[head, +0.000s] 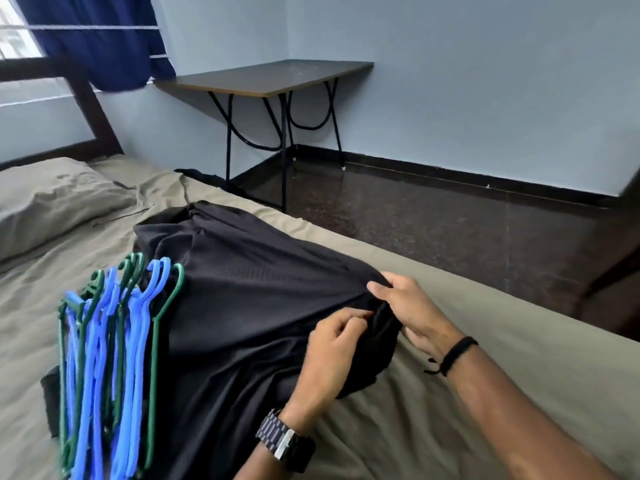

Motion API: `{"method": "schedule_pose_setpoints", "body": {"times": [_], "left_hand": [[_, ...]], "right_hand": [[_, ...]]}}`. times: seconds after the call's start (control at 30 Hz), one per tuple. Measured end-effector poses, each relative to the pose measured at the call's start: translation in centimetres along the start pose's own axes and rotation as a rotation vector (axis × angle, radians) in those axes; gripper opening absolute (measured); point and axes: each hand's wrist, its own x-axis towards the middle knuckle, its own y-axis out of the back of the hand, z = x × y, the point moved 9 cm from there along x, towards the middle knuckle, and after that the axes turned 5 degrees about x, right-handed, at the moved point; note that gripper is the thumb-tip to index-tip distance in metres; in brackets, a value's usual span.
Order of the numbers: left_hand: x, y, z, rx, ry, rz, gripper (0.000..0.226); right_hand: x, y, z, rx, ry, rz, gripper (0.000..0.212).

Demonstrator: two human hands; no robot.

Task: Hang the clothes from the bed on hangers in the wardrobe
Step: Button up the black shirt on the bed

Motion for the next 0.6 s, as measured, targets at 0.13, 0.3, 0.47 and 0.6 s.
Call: {"method": "schedule_pose_setpoints", "body": {"times": [0.13,0.3,0.47,0.6], "left_hand": [[-0.4,0.6,2.7,0.052,-0.168,0.234,0.030],[0.1,-7.7,4.5,0.162,-0.174,-0.081,0.074],[-3.6,-22.5,4.1,0.170,-0.082,-0.648,0.080],[-7.4,-30.4,1.1,-0.005,0.194,-0.918,0.070]], "right_hand": [[-3.5,5.1,-2.6,0.167,0.122,0.066,0.029],[-9.3,13.8,-5.1,0.435,0.193,0.252,0.028],[-16.0,22.5,-5.1,0.468,0.249,0.467,0.030],[-22.2,29.4,-2.6,0.279,0.239,0.645,0.032]]}}
